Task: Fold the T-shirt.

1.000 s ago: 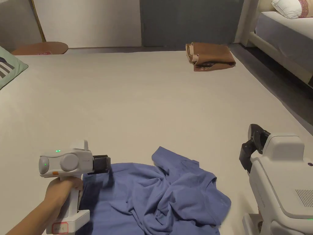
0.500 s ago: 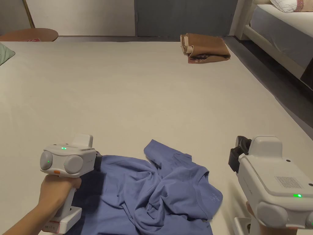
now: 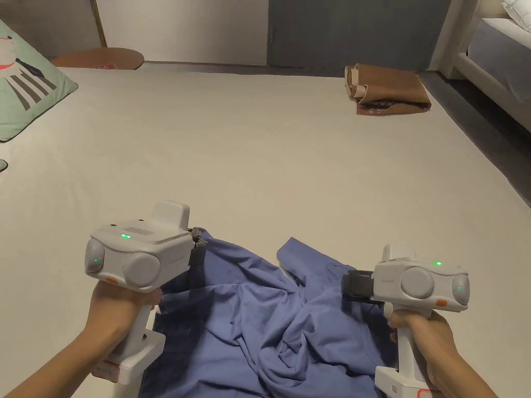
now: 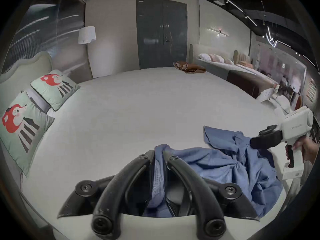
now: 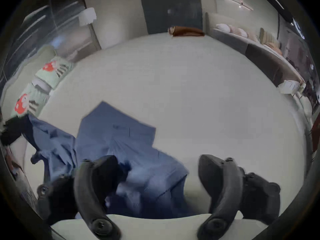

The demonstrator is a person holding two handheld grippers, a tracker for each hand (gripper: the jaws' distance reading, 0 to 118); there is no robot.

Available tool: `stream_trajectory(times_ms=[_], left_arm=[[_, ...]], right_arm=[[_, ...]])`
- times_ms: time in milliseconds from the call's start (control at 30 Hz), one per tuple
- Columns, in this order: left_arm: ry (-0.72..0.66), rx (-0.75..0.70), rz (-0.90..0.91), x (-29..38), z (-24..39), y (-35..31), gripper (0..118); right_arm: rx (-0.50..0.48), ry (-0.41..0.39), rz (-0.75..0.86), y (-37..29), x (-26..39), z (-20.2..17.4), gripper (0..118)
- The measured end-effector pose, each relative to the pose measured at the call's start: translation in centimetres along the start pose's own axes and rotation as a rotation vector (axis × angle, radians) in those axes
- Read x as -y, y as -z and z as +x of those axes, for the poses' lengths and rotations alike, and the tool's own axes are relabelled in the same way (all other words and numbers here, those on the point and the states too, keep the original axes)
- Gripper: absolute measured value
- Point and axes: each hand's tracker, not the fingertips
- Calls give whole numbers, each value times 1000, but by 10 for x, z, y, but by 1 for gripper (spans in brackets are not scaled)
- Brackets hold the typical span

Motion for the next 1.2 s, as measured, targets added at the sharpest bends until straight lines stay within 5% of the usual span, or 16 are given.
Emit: stream_trajectory(times_ms=[67, 133, 167, 200, 533, 833, 1200], left_arm=[[-1, 2, -3, 1, -2, 0, 4], [-3, 5, -8, 2, -2, -1, 4], [-2, 2, -7, 3, -2, -2, 4], [1, 1, -6, 5, -3, -3, 4], [-99, -47, 59, -2, -24, -28, 4], [-149, -172, 284, -96, -68, -80, 4], [-45, -399, 513, -251, -116, -124, 4]], right_arm=[[34, -22, -44, 8, 6, -6, 75], [53, -70, 13, 3, 10, -10, 67], [60, -100, 23, -2, 9, -12, 28], [59, -113, 48, -14, 11, -17, 8], [181, -303, 369, -96, -14, -21, 6], [354, -407, 712, -202, -108, -13, 6], [451, -381, 1002, -276, -233, -9, 7]])
